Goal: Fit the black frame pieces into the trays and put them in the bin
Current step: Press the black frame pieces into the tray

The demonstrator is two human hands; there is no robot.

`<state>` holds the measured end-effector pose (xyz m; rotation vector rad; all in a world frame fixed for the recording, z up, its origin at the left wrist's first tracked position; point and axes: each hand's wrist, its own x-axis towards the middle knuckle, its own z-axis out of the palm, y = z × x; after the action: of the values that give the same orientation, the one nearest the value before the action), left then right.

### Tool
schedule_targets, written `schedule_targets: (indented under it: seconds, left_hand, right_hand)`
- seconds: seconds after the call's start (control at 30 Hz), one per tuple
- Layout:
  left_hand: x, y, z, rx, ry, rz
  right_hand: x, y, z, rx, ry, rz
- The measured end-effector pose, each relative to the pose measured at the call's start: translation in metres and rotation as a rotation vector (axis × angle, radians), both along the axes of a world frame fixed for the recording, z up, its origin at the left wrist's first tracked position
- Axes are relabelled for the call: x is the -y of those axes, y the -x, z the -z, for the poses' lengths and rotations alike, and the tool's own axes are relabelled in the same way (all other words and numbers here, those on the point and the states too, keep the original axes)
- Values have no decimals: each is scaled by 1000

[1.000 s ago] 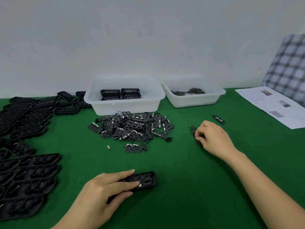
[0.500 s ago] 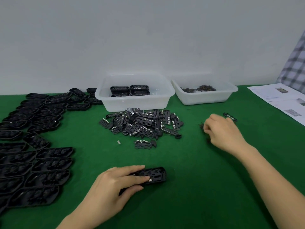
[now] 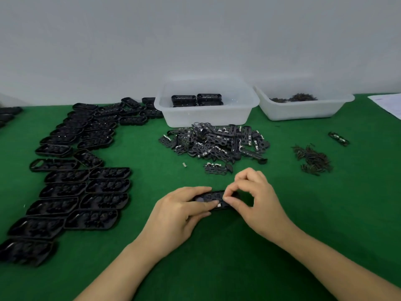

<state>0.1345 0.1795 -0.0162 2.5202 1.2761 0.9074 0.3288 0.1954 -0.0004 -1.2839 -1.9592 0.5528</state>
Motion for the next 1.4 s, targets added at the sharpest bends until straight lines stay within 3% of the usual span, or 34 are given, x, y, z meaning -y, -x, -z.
schedule_targets:
  seconds: [0.47,0.93,1.4]
  left_hand:
    - [-1,0,2,-7,-37,4]
    - [-1,0,1,-51,-96,48]
    - [-2,0,2,-38,-99,59]
  right_hand:
    - [1,2,8,110,-9,50]
    - [-12,-7,-12,58,454,9]
    - [-21,-11,-16,-14,535,-66]
